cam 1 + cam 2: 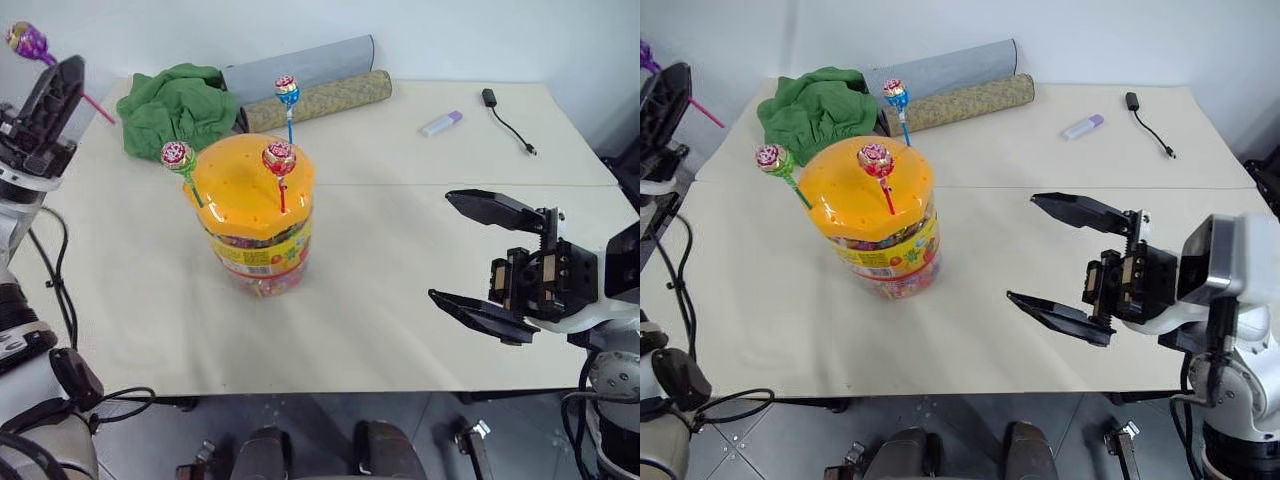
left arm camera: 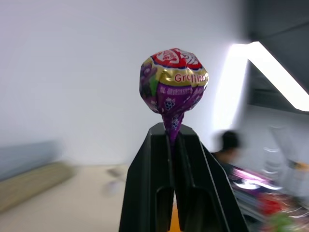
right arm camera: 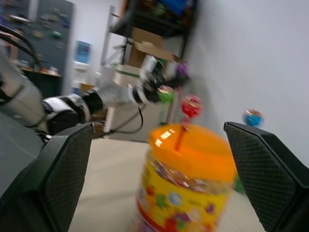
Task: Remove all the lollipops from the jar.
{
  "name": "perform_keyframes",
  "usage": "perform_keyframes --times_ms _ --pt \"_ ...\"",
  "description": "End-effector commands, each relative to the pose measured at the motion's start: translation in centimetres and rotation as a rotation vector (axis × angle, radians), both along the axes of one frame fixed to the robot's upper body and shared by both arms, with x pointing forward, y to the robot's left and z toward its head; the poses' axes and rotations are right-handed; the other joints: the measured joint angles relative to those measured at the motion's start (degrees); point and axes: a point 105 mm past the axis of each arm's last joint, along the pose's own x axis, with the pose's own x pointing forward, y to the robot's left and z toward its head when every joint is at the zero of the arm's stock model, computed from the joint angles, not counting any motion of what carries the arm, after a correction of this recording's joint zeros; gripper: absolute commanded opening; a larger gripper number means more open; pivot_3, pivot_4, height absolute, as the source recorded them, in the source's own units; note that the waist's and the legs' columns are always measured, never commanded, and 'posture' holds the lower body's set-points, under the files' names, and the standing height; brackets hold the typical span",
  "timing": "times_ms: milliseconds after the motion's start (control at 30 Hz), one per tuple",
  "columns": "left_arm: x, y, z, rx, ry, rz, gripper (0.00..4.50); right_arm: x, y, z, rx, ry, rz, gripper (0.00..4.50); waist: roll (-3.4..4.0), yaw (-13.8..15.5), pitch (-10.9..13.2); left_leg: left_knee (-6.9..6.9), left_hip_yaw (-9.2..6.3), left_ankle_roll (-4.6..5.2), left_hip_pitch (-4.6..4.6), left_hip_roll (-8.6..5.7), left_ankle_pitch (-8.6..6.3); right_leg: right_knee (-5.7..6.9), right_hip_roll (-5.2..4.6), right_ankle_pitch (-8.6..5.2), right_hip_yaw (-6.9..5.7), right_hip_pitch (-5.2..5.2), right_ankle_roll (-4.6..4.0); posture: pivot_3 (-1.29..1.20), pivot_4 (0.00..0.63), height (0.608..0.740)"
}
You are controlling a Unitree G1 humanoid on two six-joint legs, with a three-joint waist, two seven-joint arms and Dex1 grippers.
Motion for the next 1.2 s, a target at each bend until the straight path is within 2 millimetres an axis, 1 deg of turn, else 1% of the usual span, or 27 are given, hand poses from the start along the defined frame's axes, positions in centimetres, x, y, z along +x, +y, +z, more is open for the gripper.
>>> perform_keyframes --times_ms 33,67,100,133,167,233,333,400,433,500,567,600,633,667,700,733,800,900,967,1033,1067,1133,1200 --pt "-0.7 4.9 -7.3 0.178 0.387 0.284 0.02 0.7 0.1 -1.8 -0.161 0.074 0.041 4.5 -0.02 -0.37 0.01 -0.09 0.0 0.0 0.04 -0.03 0.0 0.0 -0.01 0.0 -0.01 0.0 0.0 0.0 0.15 0.74" --pt "-1.5 5.7 -9.5 0.212 0.517 0.317 0.02 1.1 0.0 -1.9 -0.172 0.081 0.037 4.5 -0.1 -0.32 0.01 -0.09 0.01 0.0 0.0 -0.01 0.0 0.0 0.0 0.0 -0.04 -0.02 0.0 0.0 0.15 0.74" --pt "-2.2 6.1 -10.8 0.233 0.6 0.334 0.02 1.3 0.0 -1.9 -0.174 0.082 0.034 4.5 -0.23 -0.31 0.05 -0.09 0.02 0.0 -0.02 -0.01 0.0 -0.01 0.0 0.0 -0.06 -0.02 0.0 0.0 0.15 0.74" --pt "-3.2 6.9 -12.7 0.339 0.677 0.382 0.02 1.6 0.0 -2.1 -0.185 0.068 0.035 4.5 -0.31 -0.32 0.07 -0.08 0.02 0.0 -0.07 0.0 0.0 -0.01 0.0 0.0 -0.07 -0.03 0.0 0.0 0.15 0.74" --pt "-4.0 7.2 -13.8 0.384 0.718 0.397 0.02 1.6 0.0 -2.3 -0.204 0.062 0.039 4.5 -0.34 -0.16 0.08 -0.07 0.0 0.01 -0.11 0.01 -0.01 -0.03 -0.01 0.0 -0.06 -0.05 0.0 0.0 0.15 0.74" --pt "-4.9 7.7 -14.5 0.358 0.74 0.431 0.02 1.6 0.0 -2.8 -0.243 0.048 0.049 4.5 -0.47 0.56 0.03 -0.06 -0.01 0.01 -0.14 0.01 -0.01 -0.03 -0.04 0.0 -0.06 -0.05 0.0 0.0 0.15 0.74" --pt "-6.1 7.3 -16.1 0.363 0.826 0.43 0.02 1.7 -0.1 -3.3 -0.279 0.055 0.062 4.5 -0.37 1.17 0.09 -0.05 -0.04 0.01 -0.1 0.02 -0.01 -0.05 -0.14 0.0 -0.02 -0.03 0.0 0.0 0.15 0.74" --pt "-6.5 6.8 -16.5 0.382 0.845 0.414 0.53 1.6 -0.2 -3.4 -0.282 0.058 0.069 4.5 -0.37 1.21 0.09 -0.05 -0.03 0.01 -0.1 0.0 -0.01 -0.04 -0.15 0.0 -0.03 -0.03 0.0 0.0 0.15 0.74" --pt "-6.7 6.2 -16.5 0.383 0.844 0.381 0.72 1.6 -0.2 -3.4 -0.276 0.061 0.075 4.5 -0.36 1.14 0.09 -0.05 -0.02 0.01 -0.08 -0.02 -0.01 -0.04 -0.15 0.0 -0.03 -0.02 0.0 0.0 0.15 0.74" --pt "-6.7 6.3 -14.9 0.419 0.748 0.38 1.3 1.5 -0.4 -3.1 -0.24 0.072 0.082 4.5 -0.37 1.15 0.09 -0.05 -0.01 0.01 -0.07 0.0 -0.01 -0.03 -0.14 0.0 -0.03 -0.02 0.0 0.0 0.15 0.74" --pt "-6.6 6.4 -12.0 0.456 0.571 0.371 1.9 1.5 -0.5 -3.0 -0.21 0.083 0.08 4.5 -0.37 1.13 0.09 -0.05 0.0 0.01 -0.07 0.0 -0.01 -0.03 -0.13 0.0 -0.04 -0.03 -0.01 0.0 0.15 0.74" --pt "-6.7 6.1 -10.6 0.471 0.487 0.336 2.21 1.5 -0.7 -2.9 -0.202 0.085 0.078 4.5 -0.38 1.13 0.08 -0.05 -0.01 0.0 -0.09 0.02 -0.01 -0.04 -0.11 -0.01 -0.06 -0.03 -0.02 0.0 0.15 0.74" --pt "-7.1 5.5 -9.3 0.482 0.401 0.277 2.21 1.4 -0.8 -2.7 -0.193 0.085 0.074 4.5 -0.39 1.13 0.08 -0.05 0.0 0.0 -0.11 0.02 -0.01 -0.06 -0.1 -0.01 -0.06 -0.04 -0.02 0.0 0.15 0.74" --pt "-7.6 4.8 -8.4 0.563 0.329 0.228 2.21 1.4 -1.1 -2.5 -0.179 0.097 0.064 4.5 -0.38 1.14 0.08 -0.05 0.03 0.0 -0.1 0.0 -0.01 -0.06 -0.11 -0.01 -0.06 -0.04 -0.02 0.0 0.15 0.74" --pt "-8.1 3.6 -7.9 0.642 0.275 0.142 2.21 1.5 -1.5 -2.4 -0.164 0.123 0.049 4.5 -0.38 1.14 0.08 -0.05 0.05 0.0 -0.1 0.0 -0.01 -0.08 -0.12 -0.01 -0.06 -0.04 -0.02 0.0 0.15 0.74" --pt "-8.0 2.9 -7.4 0.672 0.238 0.1 2.21 1.6 -1.9 -2.1 -0.148 0.137 0.029 4.5 -0.37 1.23 0.09 -0.05 0.08 0.0 -0.11 0.0 -0.01 -0.1 -0.12 -0.01 -0.07 -0.04 -0.02 0.0 0.15 0.74" --pt "-7.9 0.7 -6.2 0.666 0.161 -0.013 2.21 1.7 -2.6 -1.4 -0.128 0.143 0.004 4.5 -0.28 1.51 0.14 -0.05 0.16 0.0 -0.12 -0.04 -0.01 -0.1 -0.14 -0.01 -0.12 -0.02 -0.02 0.0 0.15 0.74" --pt "-7.8 -3.2 -3.2 0.596 -0.024 -0.154 2.21 1.6 -3.3 0.4 -0.045 0.139 -0.007 4.5 -0.27 1.76 0.15 -0.03 0.14 0.01 -0.12 -0.02 -0.01 -0.07 -0.15 -0.01 -0.11 -0.01 -0.02 0.0 0.15 0.74" --pt "-7.6 -5.8 -1.8 0.563 -0.137 -0.231 2.21 1.4 -3.6 0.8 -0.037 0.135 -0.018 4.5 -0.26 1.75 0.15 -0.01 0.04 0.01 -0.12 0.01 -0.01 -0.05 -0.15 -0.01 -0.08 -0.01 -0.02 0.0 0.15 0.74" --pt "-6.8 -9.0 -1.4 0.537 -0.204 -0.329 2.21 1.0 -3.7 0.4 -0.054 0.131 -0.035 4.5 -0.27 1.89 0.15 -0.01 0.0 0.01 -0.11 -0.01 -0.01 -0.04 -0.16 0.0 -0.07 -0.01 -0.01 0.0 0.15 0.74" --pt "-6.4 -10.1 -1.4 0.53 -0.218 -0.364 2.21 0.9 -3.7 0.3 -0.058 0.13 -0.039 4.5 -0.26 2.19 0.14 -0.01 0.0 0.01 -0.1 -0.02 -0.01 -0.02 -0.16 0.0 -0.07 -0.01 -0.01 0.0 0.15 0.74" --pt "-5.4 -11.7 -1.8 0.557 -0.234 -0.399 2.21 0.6 -3.5 0.0 -0.067 0.13 -0.05 4.5 -0.26 2.39 0.14 0.0 0.04 0.01 -0.12 -0.06 0.0 -0.02 -0.15 0.0 -0.08 0.0 0.0 0.0 0.15 0.74" --pt "-5.1 -12.6 -1.6 0.55 -0.24 -0.441 2.21 0.5 -3.4 0.0 -0.071 0.126 -0.057 4.5 -0.26 2.16 0.14 0.03 0.12 0.01 -0.11 -0.08 0.0 -0.01 -0.12 0.0 -0.08 0.0 0.0 0.0 0.15 0.74"
